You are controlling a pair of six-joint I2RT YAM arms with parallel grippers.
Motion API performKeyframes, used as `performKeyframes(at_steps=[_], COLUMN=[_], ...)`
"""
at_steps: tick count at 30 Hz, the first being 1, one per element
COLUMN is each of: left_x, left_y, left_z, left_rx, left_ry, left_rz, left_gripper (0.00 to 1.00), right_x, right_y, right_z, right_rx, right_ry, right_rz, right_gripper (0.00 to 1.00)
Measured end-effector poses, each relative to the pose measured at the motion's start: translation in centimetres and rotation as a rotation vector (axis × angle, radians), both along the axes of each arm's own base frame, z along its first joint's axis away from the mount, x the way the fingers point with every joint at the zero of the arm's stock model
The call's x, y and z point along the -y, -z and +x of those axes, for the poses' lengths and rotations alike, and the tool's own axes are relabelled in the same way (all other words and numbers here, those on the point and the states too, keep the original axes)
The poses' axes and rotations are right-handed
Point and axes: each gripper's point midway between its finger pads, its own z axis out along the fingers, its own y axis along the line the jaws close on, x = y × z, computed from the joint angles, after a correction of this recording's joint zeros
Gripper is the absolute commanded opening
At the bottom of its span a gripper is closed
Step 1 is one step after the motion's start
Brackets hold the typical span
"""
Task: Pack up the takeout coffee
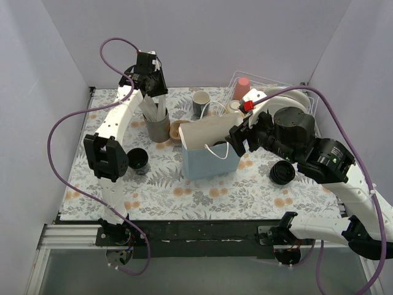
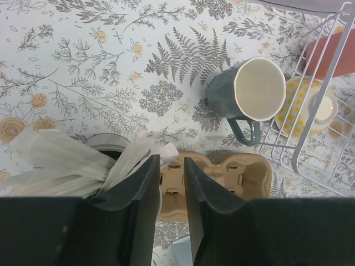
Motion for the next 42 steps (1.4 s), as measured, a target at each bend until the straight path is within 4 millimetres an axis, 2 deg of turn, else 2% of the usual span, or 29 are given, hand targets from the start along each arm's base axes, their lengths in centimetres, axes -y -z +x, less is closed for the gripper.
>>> performKeyframes(at_steps=[4, 8, 19, 22, 25, 32, 42], left_x=[0.1, 0.1, 0.2, 0.1, -0.2, -0.9, -1.1], left_y=[0.2, 0.2, 0.1, -0.7, -2.3, -8.2, -18.5], left_z=[0.0, 0.0, -0.4, -0.9, -1.6, -3.8, -9.7], left_rx=[-0.005, -0.004, -0.010, -0.005, 0.024, 0.134, 0.342], left_ry=[0.005, 0.009, 0.020, 0.020, 0.023, 0.029, 0.101], left_rz=[0.000, 0.004, 0.010, 0.010, 0.011, -0.006, -0.103], left_gripper=[0.16, 0.00, 0.00, 0.00, 0.00, 0.00, 0.00], right_x=[0.0, 0.0, 0.1, 0.1, 0.1, 0.2, 0.4], right_y=[0.0, 0.0, 0.0, 0.0, 0.0, -0.3, -0.6], right_z=[0.0, 0.0, 0.1, 0.1, 0.1, 0.1, 0.2], right_rx=[0.000, 0.000, 0.003, 0.005, 0.006, 0.009, -0.003], right_ry=[0.000, 0.000, 0.003, 0.003, 0.005, 0.008, 0.035], right_rz=[0.000, 0.000, -0.003, -0.005, -0.007, -0.001, 0.026], right_gripper=[0.82, 0.82, 0.82, 0.82, 0.82, 0.81, 0.82])
